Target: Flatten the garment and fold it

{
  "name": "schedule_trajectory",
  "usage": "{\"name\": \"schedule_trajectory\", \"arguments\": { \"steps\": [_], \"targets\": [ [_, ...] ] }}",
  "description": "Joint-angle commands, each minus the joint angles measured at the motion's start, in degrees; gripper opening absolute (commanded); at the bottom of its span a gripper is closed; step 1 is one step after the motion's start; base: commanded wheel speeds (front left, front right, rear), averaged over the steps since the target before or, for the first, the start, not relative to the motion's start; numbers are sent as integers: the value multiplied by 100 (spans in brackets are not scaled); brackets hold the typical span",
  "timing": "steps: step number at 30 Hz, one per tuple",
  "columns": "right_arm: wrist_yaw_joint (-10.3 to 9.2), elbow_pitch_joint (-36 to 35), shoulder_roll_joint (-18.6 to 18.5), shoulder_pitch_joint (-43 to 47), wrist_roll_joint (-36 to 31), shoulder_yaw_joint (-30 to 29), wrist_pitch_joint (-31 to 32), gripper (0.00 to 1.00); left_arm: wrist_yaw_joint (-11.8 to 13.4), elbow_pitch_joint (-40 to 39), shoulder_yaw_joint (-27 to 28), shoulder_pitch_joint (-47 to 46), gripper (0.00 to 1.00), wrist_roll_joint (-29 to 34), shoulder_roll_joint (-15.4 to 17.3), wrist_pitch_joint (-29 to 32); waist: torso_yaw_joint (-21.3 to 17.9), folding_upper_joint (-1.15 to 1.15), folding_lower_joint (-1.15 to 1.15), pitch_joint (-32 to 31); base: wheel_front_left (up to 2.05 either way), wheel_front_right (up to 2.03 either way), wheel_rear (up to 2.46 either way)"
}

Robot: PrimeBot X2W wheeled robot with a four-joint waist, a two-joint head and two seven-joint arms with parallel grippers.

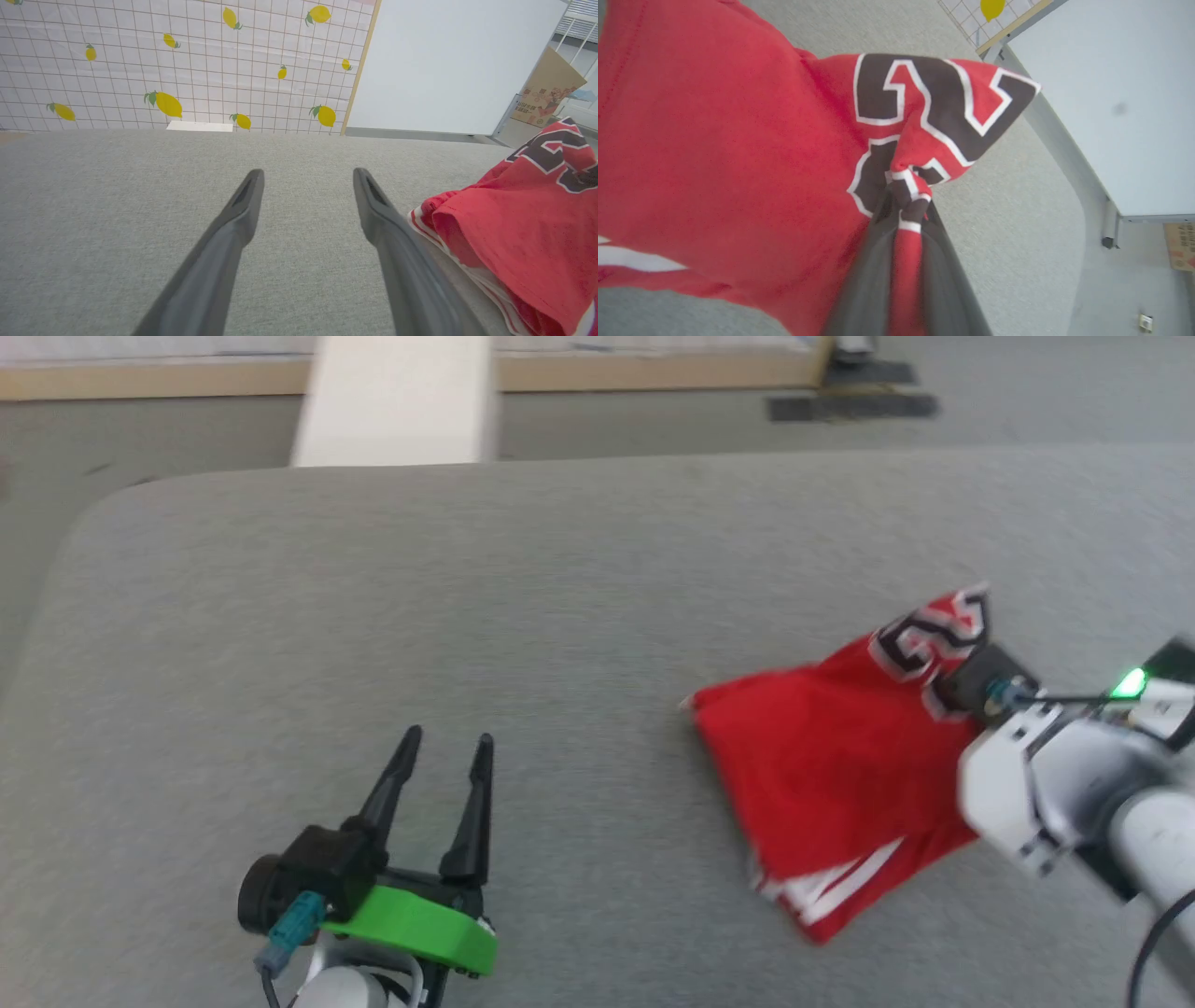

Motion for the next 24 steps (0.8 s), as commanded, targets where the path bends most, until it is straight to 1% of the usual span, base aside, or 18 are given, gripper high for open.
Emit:
{"name": "schedule_trajectory", "arguments": {
  "steps": [1, 4, 6, 10, 13, 17, 21, 24],
  "targets": [
    [-11, -30, -182, -237, -54, 123, 2, 0, -23, -28, -51, -101, 100, 26, 27, -22, -838, 0, 0, 387, 0, 0, 0],
    [-11, 9, -599, -592, -12, 370, 16, 0, -23, -76, -118, -237, 100, 50, 110, -22, -1210, 0, 0, 642, 0, 0, 0],
    [-11, 114, -875, -738, 37, 438, -9, 0, -23, -114, -154, -341, 100, 67, 168, -22, -1371, 0, 0, 813, 0, 0, 0],
    [-11, 487, -1363, -873, 160, 401, -195, 0, -23, -189, -229, -543, 100, 91, 297, -22, -1540, 0, 0, 1157, 0, 0, 0],
    [-11, 893, -1602, -918, 208, 187, -456, 0, -23, -259, -280, -681, 100, 112, 413, -22, -1555, 0, 0, 1401, 0, 0, 0],
    [-11, 1564, -1765, -862, 132, -343, -870, 0, -23, -355, -320, -851, 100, 143, 543, -22, -1467, 0, 0, 1733, 0, 0, 0],
    [-11, 2232, -1717, -762, -73, -976, -1260, 0, -23, -412, -321, -968, 100, 138, 629, -22, -1336, 0, 0, 2002, 0, 0, 0],
    [-11, 2681, -1650, -741, -351, -1470, -1647, 0, -23, -432, -302, -1041, 100, 127, 661, -22, -1241, 0, 0, 2184, 0, 0, 0]
  ]
}}
